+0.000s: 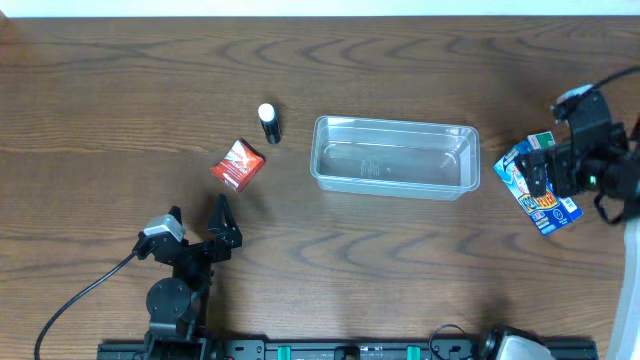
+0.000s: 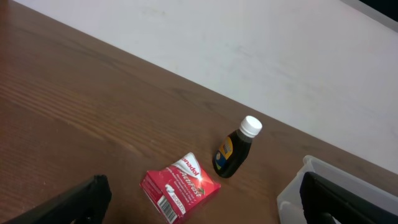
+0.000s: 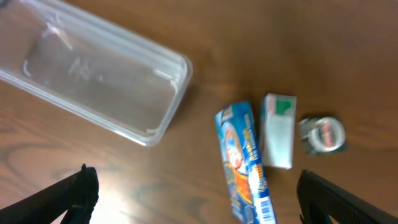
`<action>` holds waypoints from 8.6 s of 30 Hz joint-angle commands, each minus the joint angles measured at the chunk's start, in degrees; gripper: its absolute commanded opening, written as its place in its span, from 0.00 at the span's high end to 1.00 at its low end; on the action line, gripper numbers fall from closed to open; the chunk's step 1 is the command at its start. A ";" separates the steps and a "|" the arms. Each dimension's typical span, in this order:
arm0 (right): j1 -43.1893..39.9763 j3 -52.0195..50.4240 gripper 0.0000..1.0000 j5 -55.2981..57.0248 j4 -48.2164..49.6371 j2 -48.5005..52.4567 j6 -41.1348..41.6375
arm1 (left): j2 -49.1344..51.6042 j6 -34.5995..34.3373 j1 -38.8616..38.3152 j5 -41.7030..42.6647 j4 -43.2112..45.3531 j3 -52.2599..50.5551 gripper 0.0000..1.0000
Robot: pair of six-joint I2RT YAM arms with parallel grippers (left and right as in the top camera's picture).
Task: Pack container
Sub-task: 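Move the right gripper over the blue Kool Fever box, then close the right gripper on the Kool Fever box's end, then lift the Kool Fever box and carry it over the container, then lower the Kool Fever box into the container and release it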
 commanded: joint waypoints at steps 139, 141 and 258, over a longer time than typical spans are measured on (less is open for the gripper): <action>-3.37 -0.59 0.89 13.92 6.29 25.09 -0.85 | -0.39 0.92 0.28 -1.55 -2.05 -1.20 0.02; -3.37 2.47 0.89 15.56 4.55 24.61 1.55 | -0.39 0.92 0.28 -1.55 -2.05 -1.20 0.02; 37.75 3.93 0.96 23.56 -2.49 25.86 -25.22 | -0.39 0.92 0.28 -1.55 -2.05 -1.20 0.02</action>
